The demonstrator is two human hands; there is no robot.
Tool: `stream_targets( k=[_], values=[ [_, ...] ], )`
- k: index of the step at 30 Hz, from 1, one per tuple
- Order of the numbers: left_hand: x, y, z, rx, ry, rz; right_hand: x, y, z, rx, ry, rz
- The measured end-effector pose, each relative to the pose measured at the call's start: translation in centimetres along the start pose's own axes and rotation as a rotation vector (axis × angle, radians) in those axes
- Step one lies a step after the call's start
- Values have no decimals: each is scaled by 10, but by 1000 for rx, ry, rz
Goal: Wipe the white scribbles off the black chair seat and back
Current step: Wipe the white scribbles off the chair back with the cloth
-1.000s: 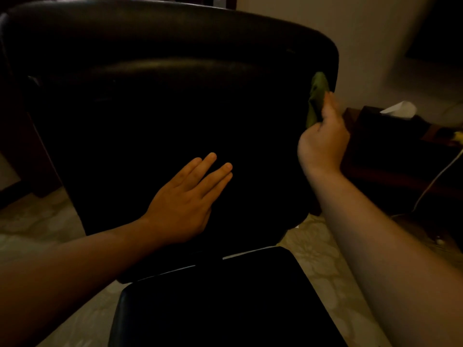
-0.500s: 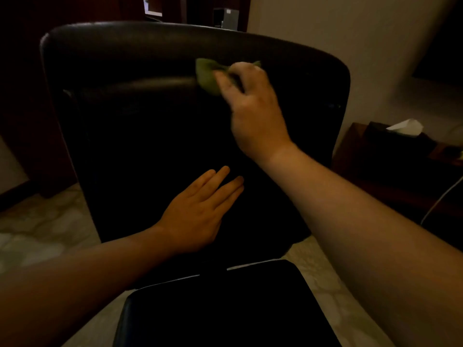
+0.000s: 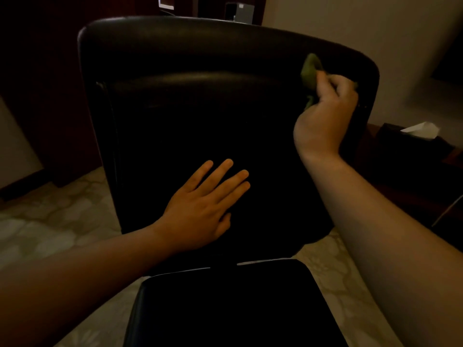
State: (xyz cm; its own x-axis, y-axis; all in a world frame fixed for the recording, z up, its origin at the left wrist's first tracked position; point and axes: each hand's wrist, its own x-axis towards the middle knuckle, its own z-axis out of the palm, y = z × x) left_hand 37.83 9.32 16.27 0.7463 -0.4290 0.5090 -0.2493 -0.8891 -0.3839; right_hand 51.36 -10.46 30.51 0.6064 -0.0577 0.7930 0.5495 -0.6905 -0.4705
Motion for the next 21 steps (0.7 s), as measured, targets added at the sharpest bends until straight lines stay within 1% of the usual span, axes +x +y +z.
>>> stream_targets(
  k=[5, 7, 9, 10, 12, 13, 15, 17, 19, 21],
  values=[
    [0, -3, -1, 59, -34, 43, -30, -72, 40, 88, -71, -324],
    [1, -5, -1, 23, -49, 49, -40, -104, 55, 133, -113, -438],
    [1, -7, 5, -29, -61, 28, -53, -138, 70, 205, -141, -638],
    [2, -6, 6, -54, -110, 9, -63, -151, 77, 197, -161, -773],
    [3, -4, 12, -47, -210, -27, -83, -163, 89, 119, -223, -998],
    [2, -4, 11, -42, -217, -22, -88, -161, 91, 87, -230, -1045],
    [-4, -5, 7, -92, -159, 16, -85, -145, 93, 91, -174, -1025],
    [-16, -8, 5, -73, -61, 60, -74, -121, 85, 93, -80, -954],
    [-32, -9, 5, -6, -48, 69, -62, -88, 73, 14, -27, -868],
    [-46, -6, 7, -20, -53, 57, -56, -49, 58, -79, 9, -748]
  ],
)
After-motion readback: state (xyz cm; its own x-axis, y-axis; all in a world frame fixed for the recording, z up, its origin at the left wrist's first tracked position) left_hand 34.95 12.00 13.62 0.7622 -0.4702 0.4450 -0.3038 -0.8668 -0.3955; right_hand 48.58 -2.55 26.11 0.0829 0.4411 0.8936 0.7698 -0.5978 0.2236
